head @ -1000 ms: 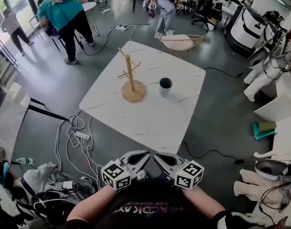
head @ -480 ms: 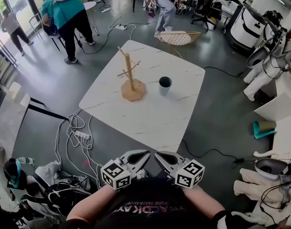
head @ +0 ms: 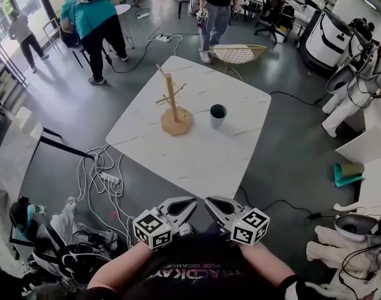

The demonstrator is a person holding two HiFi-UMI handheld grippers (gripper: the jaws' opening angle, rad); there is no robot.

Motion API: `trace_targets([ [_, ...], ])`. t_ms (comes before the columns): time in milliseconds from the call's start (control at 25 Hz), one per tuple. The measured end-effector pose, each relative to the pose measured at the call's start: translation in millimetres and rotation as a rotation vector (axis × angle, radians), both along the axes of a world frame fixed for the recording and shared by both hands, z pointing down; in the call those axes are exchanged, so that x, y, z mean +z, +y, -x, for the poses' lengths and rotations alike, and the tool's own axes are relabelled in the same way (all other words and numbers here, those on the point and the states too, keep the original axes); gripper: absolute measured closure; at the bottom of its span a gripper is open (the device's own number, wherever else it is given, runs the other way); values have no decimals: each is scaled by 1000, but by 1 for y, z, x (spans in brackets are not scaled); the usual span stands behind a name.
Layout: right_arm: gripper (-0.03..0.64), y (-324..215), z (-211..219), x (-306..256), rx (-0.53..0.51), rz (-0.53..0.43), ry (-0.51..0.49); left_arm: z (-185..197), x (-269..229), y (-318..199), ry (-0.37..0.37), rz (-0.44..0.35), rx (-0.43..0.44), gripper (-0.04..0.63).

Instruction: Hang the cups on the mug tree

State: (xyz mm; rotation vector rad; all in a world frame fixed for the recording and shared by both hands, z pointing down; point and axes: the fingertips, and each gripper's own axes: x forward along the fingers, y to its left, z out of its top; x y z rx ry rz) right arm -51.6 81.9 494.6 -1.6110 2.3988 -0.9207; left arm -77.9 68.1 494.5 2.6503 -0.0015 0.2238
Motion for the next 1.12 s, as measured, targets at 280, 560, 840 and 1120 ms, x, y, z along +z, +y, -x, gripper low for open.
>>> trace_targets([
  [280, 606, -7, -21, -4, 0, 2, -1, -13, -2, -2, -1, 14, -22, 601],
  [560, 606, -13, -42, -9, -7, 5, 11, -32, -5, -6, 6, 30, -36, 601],
  [840, 606, -21, -67, -13, -7, 1, 24, -54, -8, -10, 18, 34, -47, 601],
  [1120, 606, -30, -95, -19, -8, -5, 36, -77, -12, -14, 29, 34, -68, 601],
])
